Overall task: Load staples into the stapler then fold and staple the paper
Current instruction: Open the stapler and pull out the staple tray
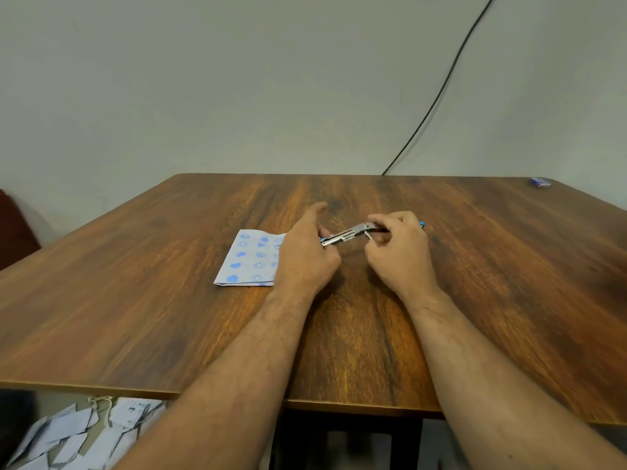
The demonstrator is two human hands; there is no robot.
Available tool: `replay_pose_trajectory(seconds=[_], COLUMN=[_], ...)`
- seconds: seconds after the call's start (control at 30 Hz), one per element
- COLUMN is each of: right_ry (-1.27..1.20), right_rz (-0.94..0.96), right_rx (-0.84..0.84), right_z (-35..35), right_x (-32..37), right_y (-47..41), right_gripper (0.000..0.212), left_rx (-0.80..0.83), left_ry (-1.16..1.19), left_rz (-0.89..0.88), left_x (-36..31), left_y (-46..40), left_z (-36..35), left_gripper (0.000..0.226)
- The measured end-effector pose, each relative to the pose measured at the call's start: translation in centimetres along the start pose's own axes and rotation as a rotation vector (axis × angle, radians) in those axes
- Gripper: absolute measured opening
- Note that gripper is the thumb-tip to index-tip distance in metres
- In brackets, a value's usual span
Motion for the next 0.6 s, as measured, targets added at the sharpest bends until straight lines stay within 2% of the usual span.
replay_pose_trajectory(seconds=[0.13, 0.27, 0.37, 0.6], right_ry=[-0.034, -0.045, -0.063, -0.015], right_rz=[0.043, 0.07, 0.053, 0.083], right_rx=[-0.034, -0.099, -0.059, -0.132], right_z=[-0.19, 0.03, -0.18, -0.13], right_x=[0.27, 0.65, 0.48, 0.28], right_y=[-0.16, -0.16, -0.12, -0.33], right_gripper=[0.045, 0.044, 0.042, 0.013], left_rx=[0.048, 0.023, 0.063, 0.021], left_ry=[-0.075, -0.001, -0.078, 0.01], left_rz=[-0.002, 0.037, 0.051, 0.112], left_x=[0.19, 0.34, 0.31, 0.33], left_y=[-0.16, -0.15, -0.28, -0.33], left_z=[0.03, 0.06, 0.01, 0.31], left_gripper=[0.04, 0.053, 0.037, 0.018])
Point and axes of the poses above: each hand's wrist, its own y-axis away from the middle knuckle, its own z-axis out of the back of the hand, x = y × z, the point moved 5 cm from there along -y, towards the middle knuckle, and after that the axes turned 6 degrees about y, right-handed, at the moved point
